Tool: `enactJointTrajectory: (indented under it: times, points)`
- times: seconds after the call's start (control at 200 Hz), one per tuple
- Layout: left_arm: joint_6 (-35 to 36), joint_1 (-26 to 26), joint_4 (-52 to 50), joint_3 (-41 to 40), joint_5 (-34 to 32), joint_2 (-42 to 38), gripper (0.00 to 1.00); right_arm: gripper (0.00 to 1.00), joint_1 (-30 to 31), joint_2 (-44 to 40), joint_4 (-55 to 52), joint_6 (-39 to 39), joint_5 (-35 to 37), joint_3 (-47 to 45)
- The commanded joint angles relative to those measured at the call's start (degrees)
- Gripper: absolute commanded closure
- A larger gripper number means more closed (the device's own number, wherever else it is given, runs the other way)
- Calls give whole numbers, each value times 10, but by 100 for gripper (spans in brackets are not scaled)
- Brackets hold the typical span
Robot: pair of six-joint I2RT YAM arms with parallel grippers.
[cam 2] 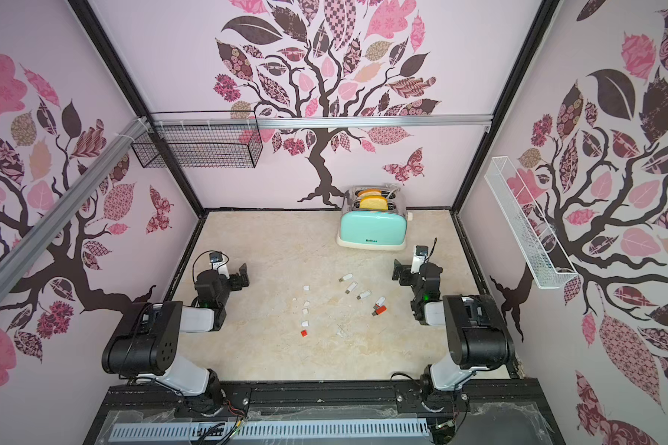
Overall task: Close the usb drive cover
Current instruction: Pick up the cover from the center of the board.
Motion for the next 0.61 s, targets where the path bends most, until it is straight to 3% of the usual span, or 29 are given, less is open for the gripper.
enactJointTrajectory:
  times: [0.0,0.6]
  points:
    - [5,-1,4,0,2,-8,2,0,-5,-12,-8,4,-4,-2]
    - [4,-2,4,1,0,-9,2,0,-7,-12,-6,5,-6,-3]
